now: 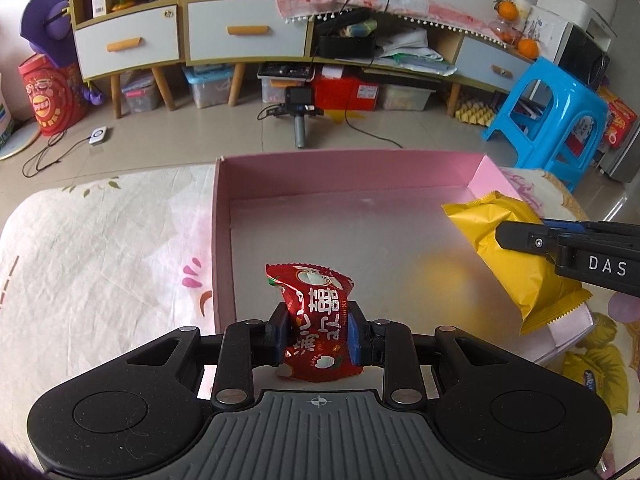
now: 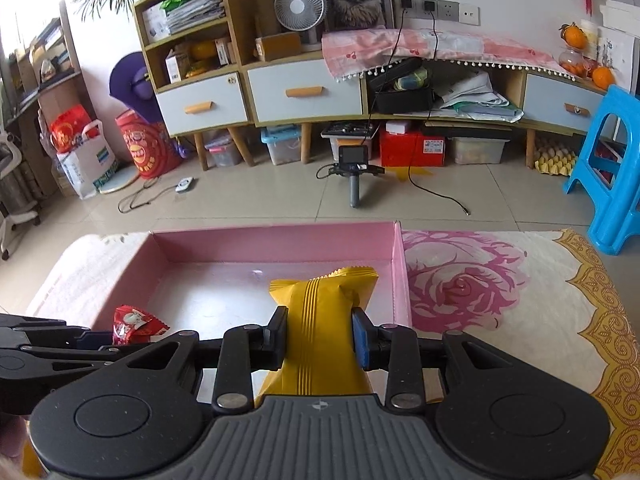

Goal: Organize snacks
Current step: 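Carry both packets into the pink box and open both grippers, then grasp a yellow bread packet with the left gripper while the right gripper grasps a white foil packet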

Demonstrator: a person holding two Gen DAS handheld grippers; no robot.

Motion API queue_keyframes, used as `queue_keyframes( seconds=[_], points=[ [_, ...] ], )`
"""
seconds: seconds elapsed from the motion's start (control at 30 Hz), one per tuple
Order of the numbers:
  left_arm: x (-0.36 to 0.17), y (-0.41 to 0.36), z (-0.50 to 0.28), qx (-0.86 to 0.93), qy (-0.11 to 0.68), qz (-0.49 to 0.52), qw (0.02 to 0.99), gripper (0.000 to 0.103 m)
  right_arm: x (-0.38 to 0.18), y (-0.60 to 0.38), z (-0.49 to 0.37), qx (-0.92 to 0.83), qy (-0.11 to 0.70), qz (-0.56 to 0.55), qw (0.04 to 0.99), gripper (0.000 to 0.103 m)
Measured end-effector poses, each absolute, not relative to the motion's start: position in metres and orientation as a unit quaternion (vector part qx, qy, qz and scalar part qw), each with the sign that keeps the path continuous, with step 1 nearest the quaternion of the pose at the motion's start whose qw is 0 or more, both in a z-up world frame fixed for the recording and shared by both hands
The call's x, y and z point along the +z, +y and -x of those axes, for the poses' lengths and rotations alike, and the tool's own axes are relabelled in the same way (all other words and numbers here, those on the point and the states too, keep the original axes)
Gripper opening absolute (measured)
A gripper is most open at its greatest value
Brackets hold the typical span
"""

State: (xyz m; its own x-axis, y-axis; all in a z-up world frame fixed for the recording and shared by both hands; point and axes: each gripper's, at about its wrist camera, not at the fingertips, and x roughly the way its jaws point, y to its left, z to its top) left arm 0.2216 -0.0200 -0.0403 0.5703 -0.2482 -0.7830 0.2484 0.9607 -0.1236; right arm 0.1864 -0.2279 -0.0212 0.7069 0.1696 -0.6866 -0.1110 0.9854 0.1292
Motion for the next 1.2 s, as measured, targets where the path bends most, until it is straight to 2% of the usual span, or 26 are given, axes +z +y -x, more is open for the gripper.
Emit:
queue_keyframes(
  seconds=[0.13,0.17,0.23,0.3,0.43,0.5,0.57,0.73,0.97,1.2],
  points=[
    [-0.041,-0.019,-0.222,-0.142,0.442,0.004,0.885,0.029,-0.021,-0.229,-0.187,0.078,0.379,-0.040,0.921,0.026],
    [-0.040,-0.019,-0.222,-0.148,0.443,0.004,0.884,0.031,-0.019,-0.229,-0.186,0.078,0.377,-0.041,0.922,0.032],
    [-0.039,-0.020,-0.221,-0.151,0.444,0.005,0.883,0.041,-0.014,-0.232,-0.184,0.077,0.372,-0.048,0.924,0.047],
    [-0.036,-0.020,-0.219,-0.149,0.441,0.004,0.885,0.064,-0.008,-0.232,-0.181,0.076,0.366,-0.051,0.926,0.052],
    [-0.024,-0.022,-0.209,-0.156,0.434,-0.010,0.887,0.073,0.002,-0.233,-0.172,0.070,0.361,-0.044,0.929,0.064],
    [-0.016,-0.022,-0.202,-0.158,0.427,-0.012,0.890,0.086,0.007,-0.232,-0.165,0.069,0.359,-0.037,0.930,0.068],
    [-0.009,-0.019,-0.193,-0.159,0.420,-0.011,0.894,0.090,0.014,-0.232,-0.158,0.070,0.357,-0.037,0.931,0.073],
    [0.005,-0.012,-0.174,-0.154,0.416,-0.012,0.896,0.093,0.034,-0.228,-0.136,0.068,0.348,-0.025,0.935,0.083],
    [0.025,0.004,-0.140,-0.135,0.405,-0.014,0.904,0.098,0.055,-0.228,-0.106,0.058,0.344,-0.026,0.937,0.088],
    [0.024,0.026,-0.102,-0.139,0.399,0.003,0.907,0.100,0.053,-0.225,-0.078,0.064,0.354,-0.062,0.931,0.092]
  ],
)
